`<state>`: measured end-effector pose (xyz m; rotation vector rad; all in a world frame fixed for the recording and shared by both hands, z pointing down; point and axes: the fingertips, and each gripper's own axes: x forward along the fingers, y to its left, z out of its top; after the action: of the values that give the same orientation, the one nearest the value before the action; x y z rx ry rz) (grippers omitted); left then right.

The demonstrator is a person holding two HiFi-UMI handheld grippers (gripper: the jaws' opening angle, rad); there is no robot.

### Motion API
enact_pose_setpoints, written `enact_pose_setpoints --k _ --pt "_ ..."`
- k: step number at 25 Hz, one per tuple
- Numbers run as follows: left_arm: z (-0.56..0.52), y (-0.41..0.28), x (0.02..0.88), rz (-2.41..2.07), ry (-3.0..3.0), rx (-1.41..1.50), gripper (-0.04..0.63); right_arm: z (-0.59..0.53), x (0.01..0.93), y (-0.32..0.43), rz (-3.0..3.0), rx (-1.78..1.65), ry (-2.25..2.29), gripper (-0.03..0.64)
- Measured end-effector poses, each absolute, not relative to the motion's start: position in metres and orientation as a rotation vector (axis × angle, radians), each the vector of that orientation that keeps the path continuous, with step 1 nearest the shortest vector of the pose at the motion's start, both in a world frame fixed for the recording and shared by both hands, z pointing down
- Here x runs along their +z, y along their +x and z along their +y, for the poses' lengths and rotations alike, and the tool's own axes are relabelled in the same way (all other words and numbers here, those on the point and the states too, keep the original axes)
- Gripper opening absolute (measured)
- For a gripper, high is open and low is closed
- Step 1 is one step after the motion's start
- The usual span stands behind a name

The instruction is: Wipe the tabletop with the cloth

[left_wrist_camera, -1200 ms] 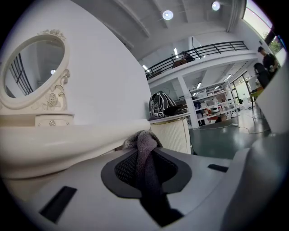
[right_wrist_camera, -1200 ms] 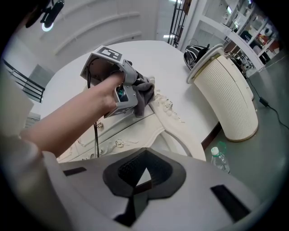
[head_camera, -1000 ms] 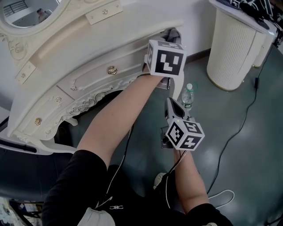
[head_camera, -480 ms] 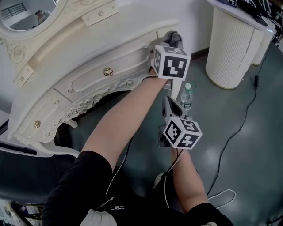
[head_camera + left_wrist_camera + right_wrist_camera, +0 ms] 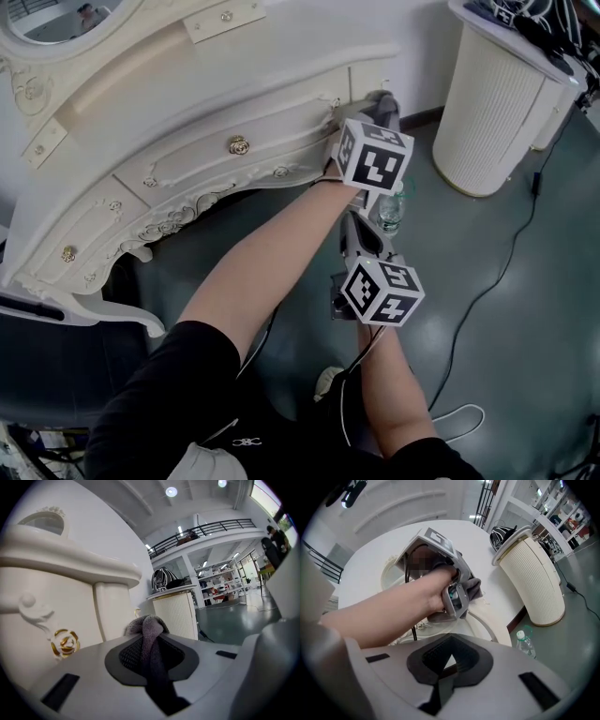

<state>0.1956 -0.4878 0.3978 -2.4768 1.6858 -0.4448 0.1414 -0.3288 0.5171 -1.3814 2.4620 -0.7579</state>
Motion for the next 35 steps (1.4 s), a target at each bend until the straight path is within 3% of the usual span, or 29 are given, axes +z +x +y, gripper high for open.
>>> enact_pose_setpoints --k 15,35 --pt "-0.443 0.14 0.367 1.853 -2.36 -0.349 0.063 -0.303 0.499 0.149 2.443 -0.728 -1.465 0.003" --pt "-0.375 0.041 0.359 2.027 -2.232 -0.402 0.063 -0.225 0.449 0.101 2.477 -0.631 -1.484 0.003"
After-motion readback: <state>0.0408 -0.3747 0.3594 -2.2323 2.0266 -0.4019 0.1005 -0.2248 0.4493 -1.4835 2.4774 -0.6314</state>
